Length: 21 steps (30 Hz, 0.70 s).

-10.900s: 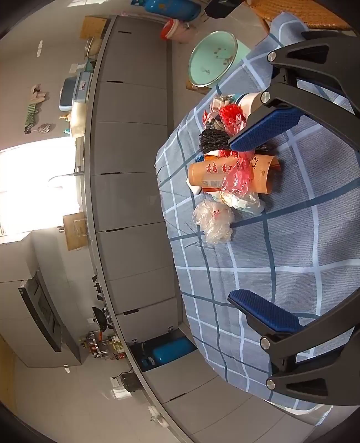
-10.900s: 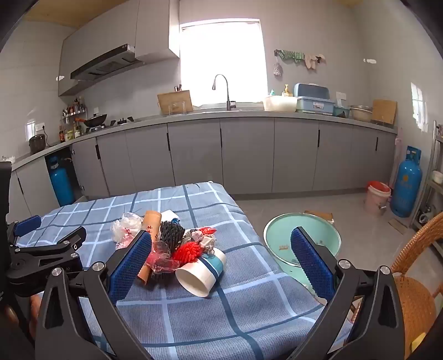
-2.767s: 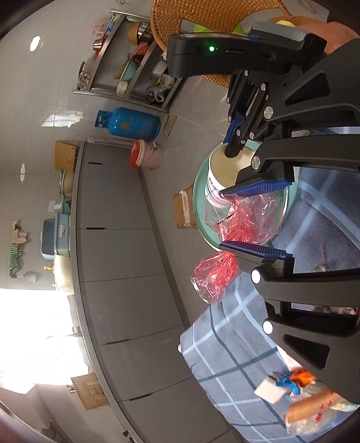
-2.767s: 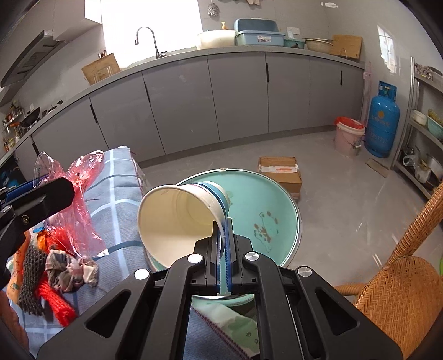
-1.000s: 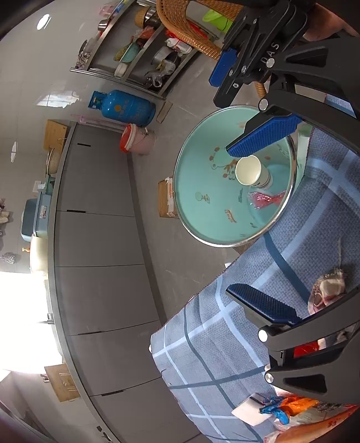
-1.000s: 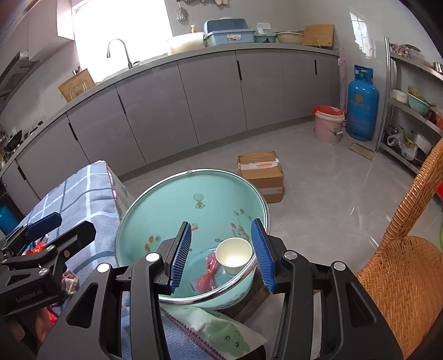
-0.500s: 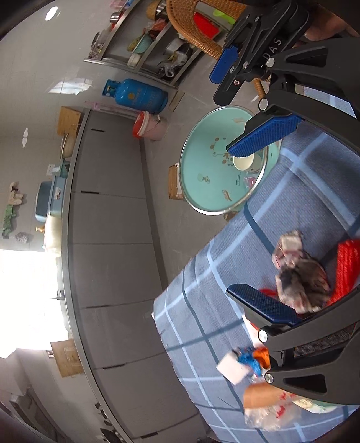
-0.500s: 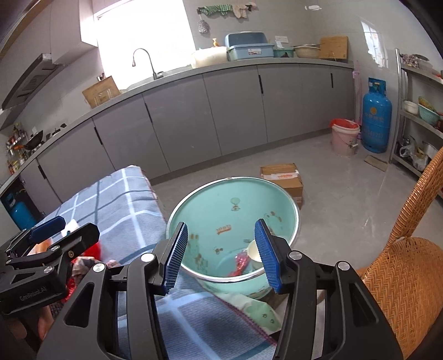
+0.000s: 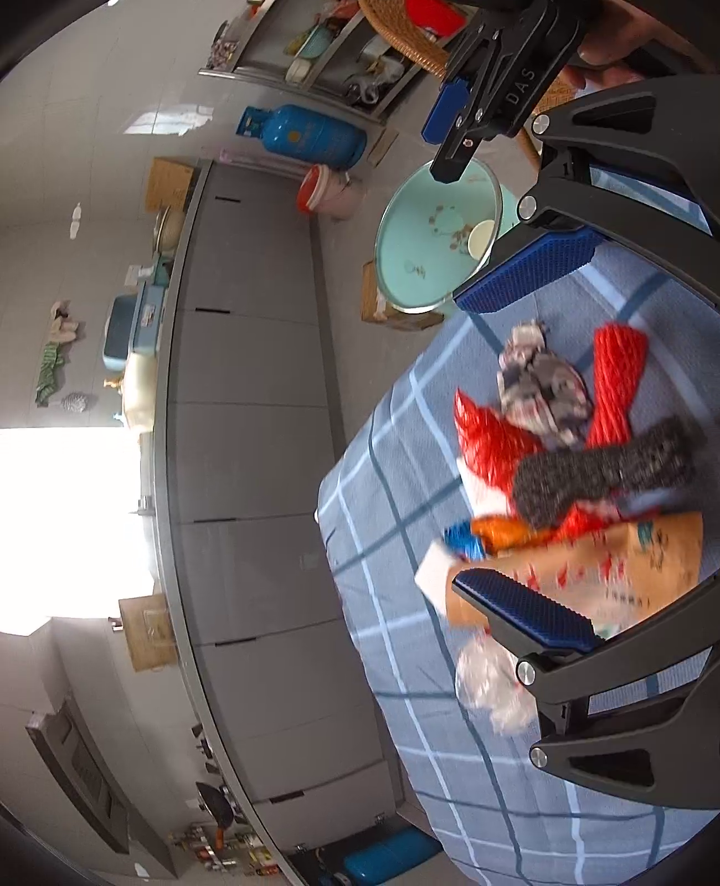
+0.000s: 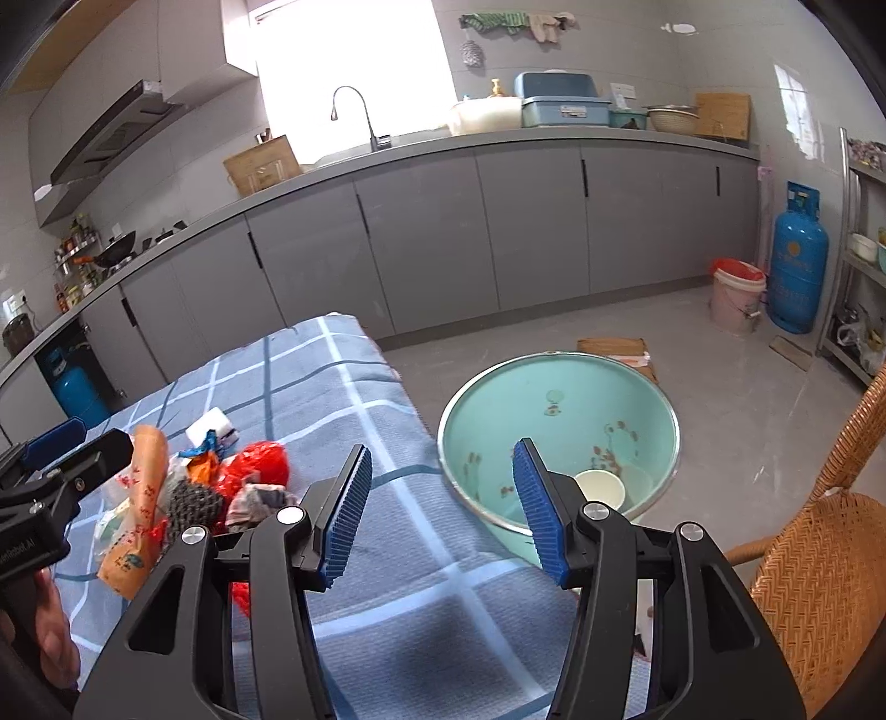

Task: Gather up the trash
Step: 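Move both tools back to the trash pile on the table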

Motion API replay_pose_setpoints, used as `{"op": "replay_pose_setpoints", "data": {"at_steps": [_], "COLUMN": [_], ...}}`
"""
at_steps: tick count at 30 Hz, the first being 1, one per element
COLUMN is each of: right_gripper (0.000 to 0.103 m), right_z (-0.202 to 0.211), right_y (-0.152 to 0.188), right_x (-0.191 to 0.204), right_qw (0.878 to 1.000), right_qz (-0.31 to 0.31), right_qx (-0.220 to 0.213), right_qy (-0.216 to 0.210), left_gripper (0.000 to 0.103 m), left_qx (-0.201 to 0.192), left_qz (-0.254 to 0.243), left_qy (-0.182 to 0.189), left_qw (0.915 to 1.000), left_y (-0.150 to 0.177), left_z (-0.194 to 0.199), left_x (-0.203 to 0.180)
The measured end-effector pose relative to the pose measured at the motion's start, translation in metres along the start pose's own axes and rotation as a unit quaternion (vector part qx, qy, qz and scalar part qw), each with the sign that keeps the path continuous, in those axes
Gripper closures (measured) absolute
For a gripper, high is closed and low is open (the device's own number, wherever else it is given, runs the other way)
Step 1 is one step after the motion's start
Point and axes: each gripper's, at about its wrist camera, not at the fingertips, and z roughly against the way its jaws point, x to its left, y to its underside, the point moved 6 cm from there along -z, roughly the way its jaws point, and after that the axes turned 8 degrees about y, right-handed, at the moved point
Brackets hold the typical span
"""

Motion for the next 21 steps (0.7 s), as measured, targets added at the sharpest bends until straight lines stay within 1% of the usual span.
{"op": "replay_pose_setpoints", "data": {"at_steps": [3, 7, 9, 10, 12, 17, 21], "right_gripper": [0.049, 0.048, 0.047, 0.046, 0.045, 0.045, 0.045], "right_z": [0.003, 0.010, 0.015, 0.018, 0.020, 0.023, 0.023], "right_y": [0.002, 0.008, 0.013, 0.016, 0.022, 0.039, 0.053], "right_x": [0.014, 0.041, 0.056, 0.064, 0.080, 0.121, 0.148], "right_qw": [1.000, 0.999, 0.998, 0.998, 0.996, 0.990, 0.985], "right_qz": [0.011, 0.031, 0.043, 0.049, 0.065, 0.103, 0.133], "right_qx": [0.000, -0.001, -0.003, -0.005, -0.004, 0.007, 0.015], "right_qy": [-0.009, -0.027, -0.040, -0.046, -0.060, -0.093, -0.107], "left_gripper": [0.010, 0.010, 0.010, 0.010, 0.010, 0.010, 0.010], "left_qx": [-0.002, 0.003, 0.011, 0.014, 0.015, 0.021, 0.020], "left_qz": [0.007, 0.020, 0.032, 0.037, 0.042, 0.053, 0.071], "left_qy": [-0.024, -0.056, -0.076, -0.092, -0.109, -0.146, -0.155], "left_qw": [0.9997, 0.9982, 0.9965, 0.9950, 0.9931, 0.9876, 0.9851], "left_y": [0.005, 0.021, 0.032, 0.038, 0.048, 0.064, 0.072], "left_z": [0.010, 0.022, 0.027, 0.031, 0.037, 0.046, 0.050], "left_x": [0.020, 0.052, 0.069, 0.078, 0.090, 0.109, 0.120]}}
